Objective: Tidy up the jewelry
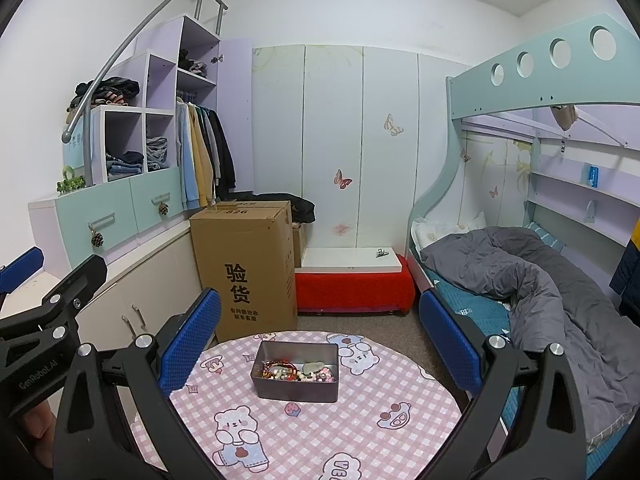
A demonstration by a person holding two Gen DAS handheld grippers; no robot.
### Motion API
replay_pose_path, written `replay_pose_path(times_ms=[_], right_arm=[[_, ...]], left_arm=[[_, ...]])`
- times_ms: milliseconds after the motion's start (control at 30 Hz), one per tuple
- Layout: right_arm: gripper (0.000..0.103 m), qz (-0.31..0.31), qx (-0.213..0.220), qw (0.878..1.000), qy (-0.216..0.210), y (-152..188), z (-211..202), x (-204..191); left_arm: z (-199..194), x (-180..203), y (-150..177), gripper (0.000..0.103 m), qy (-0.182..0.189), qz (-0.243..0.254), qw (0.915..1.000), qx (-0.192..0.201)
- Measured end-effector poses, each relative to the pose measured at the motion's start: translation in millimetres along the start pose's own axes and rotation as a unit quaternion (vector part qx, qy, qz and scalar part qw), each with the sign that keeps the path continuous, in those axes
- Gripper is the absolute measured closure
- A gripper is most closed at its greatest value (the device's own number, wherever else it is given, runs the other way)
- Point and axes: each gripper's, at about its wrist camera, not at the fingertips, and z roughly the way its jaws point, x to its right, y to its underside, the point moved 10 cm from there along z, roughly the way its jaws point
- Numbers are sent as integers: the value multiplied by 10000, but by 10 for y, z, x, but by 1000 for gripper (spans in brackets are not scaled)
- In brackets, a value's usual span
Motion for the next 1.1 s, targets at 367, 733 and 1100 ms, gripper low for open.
replay_pose_path(times_ms=[367, 733, 1100], right_arm=[[7, -15, 14, 10000, 39, -1, -7, 34], [7, -10, -11, 10000, 56, 3, 20, 57], [7, 22, -48, 9999, 105, 29, 56, 105]], left_arm=[[22, 25, 3, 6, 24, 13, 10000, 4], [45, 41, 9, 6, 16, 35, 10000, -18], [144, 42, 39, 6, 75, 65, 9999, -63]])
